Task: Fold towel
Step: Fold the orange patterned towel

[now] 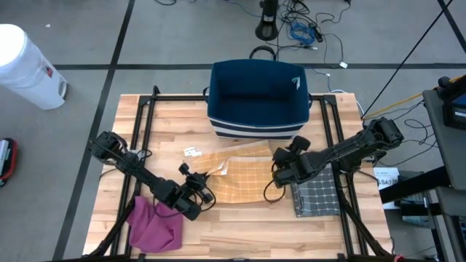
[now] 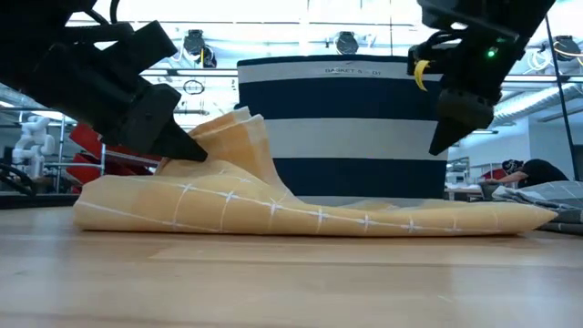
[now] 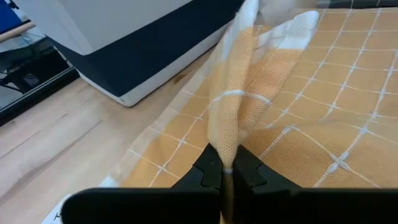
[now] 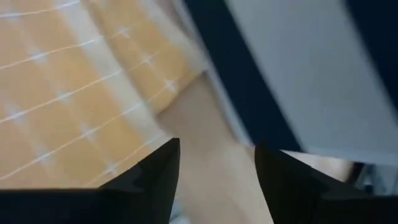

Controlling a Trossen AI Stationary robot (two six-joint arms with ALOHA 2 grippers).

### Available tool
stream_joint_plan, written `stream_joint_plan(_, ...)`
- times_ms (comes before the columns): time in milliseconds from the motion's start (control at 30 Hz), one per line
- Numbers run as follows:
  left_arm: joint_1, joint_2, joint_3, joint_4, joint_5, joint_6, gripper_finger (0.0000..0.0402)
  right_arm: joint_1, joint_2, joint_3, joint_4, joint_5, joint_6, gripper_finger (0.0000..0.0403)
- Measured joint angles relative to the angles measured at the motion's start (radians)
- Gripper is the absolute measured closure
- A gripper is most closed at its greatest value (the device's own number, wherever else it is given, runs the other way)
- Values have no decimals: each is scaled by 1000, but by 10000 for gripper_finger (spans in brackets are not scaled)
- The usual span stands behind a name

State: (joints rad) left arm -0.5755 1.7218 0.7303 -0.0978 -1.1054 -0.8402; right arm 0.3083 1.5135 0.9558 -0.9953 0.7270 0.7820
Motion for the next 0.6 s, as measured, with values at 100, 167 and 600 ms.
stream_joint_plan(100, 0, 0, 0, 0, 1, 0, 397, 35, 0, 0, 70, -72, -31, 207)
stream_joint_plan(167, 0, 0, 0, 0, 1, 0, 397, 66, 0, 0, 131, -113, -65, 213)
stream_joint_plan(600, 4, 0, 0, 0, 48, 7, 397, 188, 0, -98, 287, -128, 179, 258)
